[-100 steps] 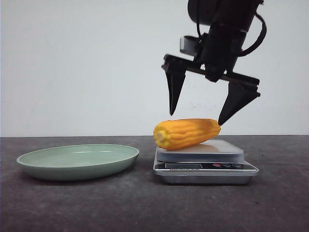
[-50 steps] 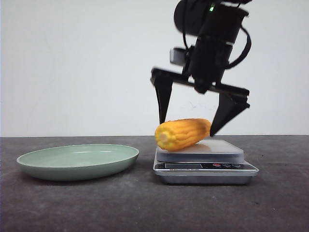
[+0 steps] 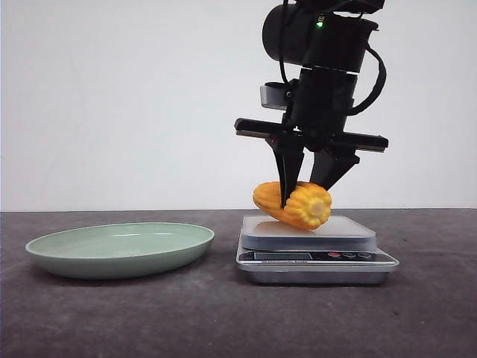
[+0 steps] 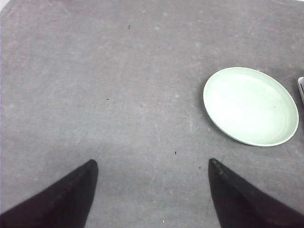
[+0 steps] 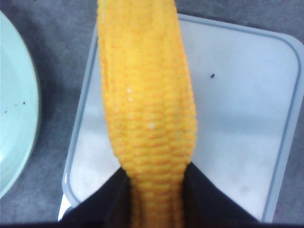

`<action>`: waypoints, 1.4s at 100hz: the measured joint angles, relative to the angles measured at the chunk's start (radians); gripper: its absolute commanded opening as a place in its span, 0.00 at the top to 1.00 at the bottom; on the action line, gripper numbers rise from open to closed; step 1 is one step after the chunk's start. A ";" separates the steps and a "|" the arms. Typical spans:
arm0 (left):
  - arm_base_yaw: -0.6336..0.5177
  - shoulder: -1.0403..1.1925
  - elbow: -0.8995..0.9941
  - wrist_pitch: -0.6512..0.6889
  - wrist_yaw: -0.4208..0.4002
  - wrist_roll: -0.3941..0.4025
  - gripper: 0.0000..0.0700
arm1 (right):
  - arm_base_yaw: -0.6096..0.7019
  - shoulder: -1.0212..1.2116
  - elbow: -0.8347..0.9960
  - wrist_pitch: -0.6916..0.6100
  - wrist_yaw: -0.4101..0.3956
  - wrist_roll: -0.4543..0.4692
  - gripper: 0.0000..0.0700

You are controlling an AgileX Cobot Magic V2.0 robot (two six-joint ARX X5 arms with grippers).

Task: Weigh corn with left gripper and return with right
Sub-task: 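Lift the corn with the right gripper and carry it over the plate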

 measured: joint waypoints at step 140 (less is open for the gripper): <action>0.000 0.000 0.000 0.000 0.000 0.001 0.38 | 0.230 0.209 0.226 0.173 -0.056 0.125 0.99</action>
